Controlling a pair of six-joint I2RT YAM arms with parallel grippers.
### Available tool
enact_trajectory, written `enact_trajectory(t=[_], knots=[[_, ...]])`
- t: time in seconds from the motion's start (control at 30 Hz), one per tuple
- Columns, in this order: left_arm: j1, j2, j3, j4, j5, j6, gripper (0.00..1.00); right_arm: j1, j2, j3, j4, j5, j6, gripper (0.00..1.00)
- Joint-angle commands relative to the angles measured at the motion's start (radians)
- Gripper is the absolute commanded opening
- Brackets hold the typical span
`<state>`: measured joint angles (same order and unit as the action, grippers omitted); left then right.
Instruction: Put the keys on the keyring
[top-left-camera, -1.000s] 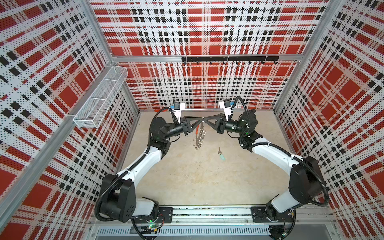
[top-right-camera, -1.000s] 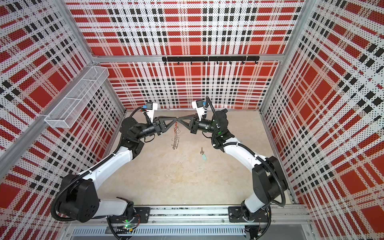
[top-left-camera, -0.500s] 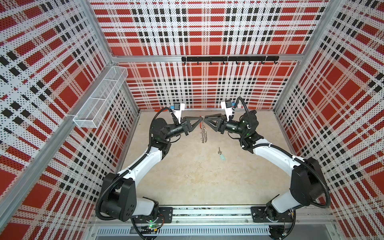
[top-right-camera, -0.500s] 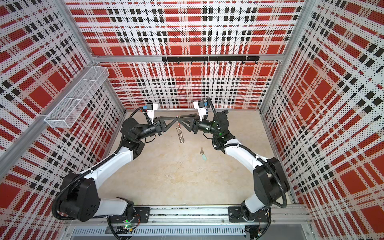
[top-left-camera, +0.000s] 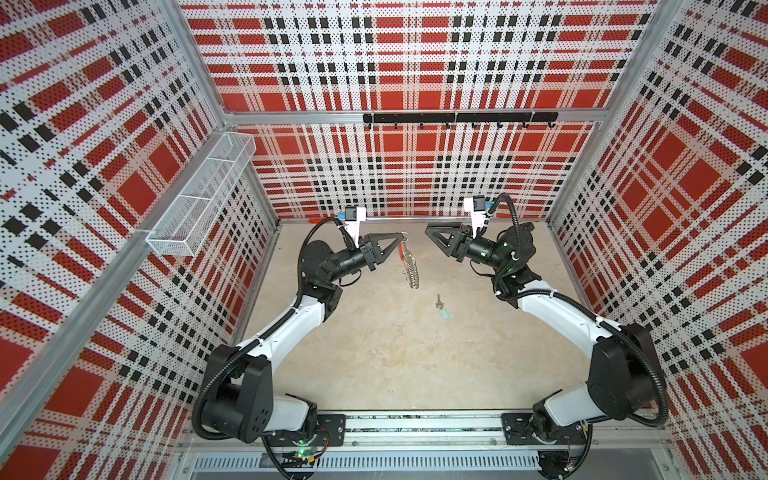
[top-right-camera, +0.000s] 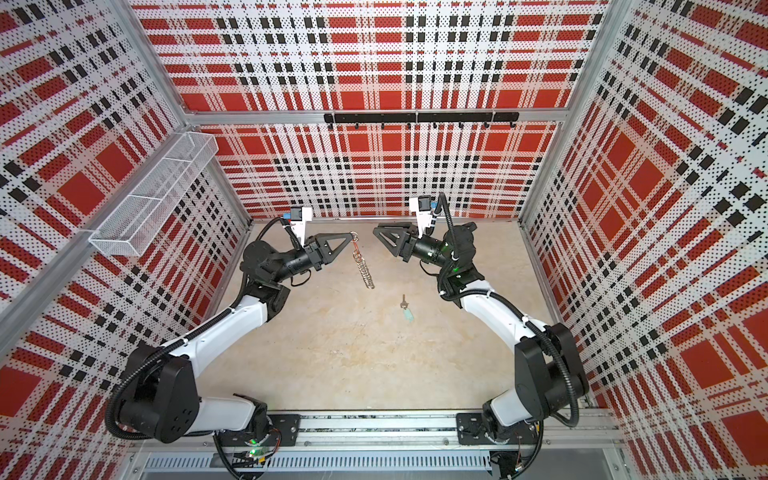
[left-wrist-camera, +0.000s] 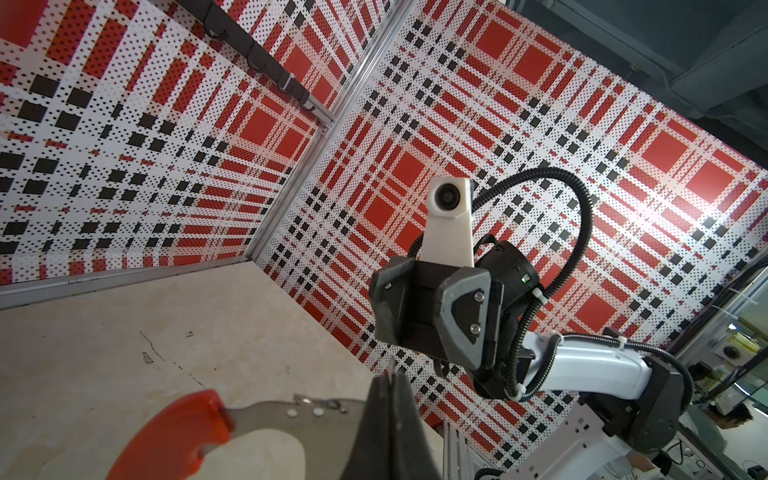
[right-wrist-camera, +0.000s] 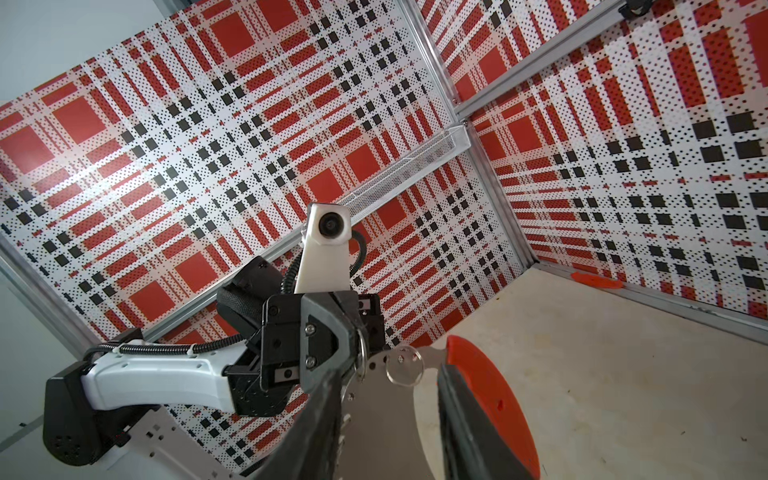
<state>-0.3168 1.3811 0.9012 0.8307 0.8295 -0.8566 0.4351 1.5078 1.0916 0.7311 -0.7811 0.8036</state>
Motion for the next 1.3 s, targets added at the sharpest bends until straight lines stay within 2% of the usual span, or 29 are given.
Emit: enact_trajectory(t=[0.0,0.37,0.57,0.77,0.83,1.03,1.07,1.13,1.2,1.27], knots=[[-0.007,-0.021,-0.008,0.082,-0.004,-0.02,0.0,0.029,0.027,0.048,0.0,-0.039,-0.008,0.41],[-0.014,-0.01,-0.007,0.12,0.006,-0.047,0.0,0.078,0.084,0.126,-0.082,-0.089,-0.051,0.4],[-0.016,-0.01,-0.006,0.126,0.01,-0.049,0.0,0.081,0.099,0.143,-0.11,-0.099,-0.066,0.35],[-0.016,-0.008,-0.005,0.126,0.015,-0.05,0.0,0.086,0.105,0.145,-0.103,-0.104,-0.06,0.14],[-0.016,-0.005,-0.004,0.127,0.015,-0.053,0.0,0.09,0.105,0.147,-0.1,-0.104,-0.06,0.02],[-0.021,0.005,-0.002,0.128,0.001,-0.06,0.0,0.107,0.105,0.131,-0.029,-0.062,-0.03,0.0],[-0.018,0.0,-0.006,0.134,-0.017,-0.07,0.15,0.109,0.103,0.113,0.016,-0.034,-0.009,0.0],[-0.004,-0.012,-0.03,0.189,-0.066,-0.106,0.3,0.108,0.1,0.063,0.143,0.031,0.05,0.0],[0.023,-0.036,-0.076,0.271,-0.129,-0.162,0.33,0.108,0.104,0.018,0.291,0.087,0.123,0.0],[0.05,-0.056,-0.112,0.319,-0.176,-0.201,0.28,0.109,0.12,-0.007,0.427,0.121,0.19,0.0]])
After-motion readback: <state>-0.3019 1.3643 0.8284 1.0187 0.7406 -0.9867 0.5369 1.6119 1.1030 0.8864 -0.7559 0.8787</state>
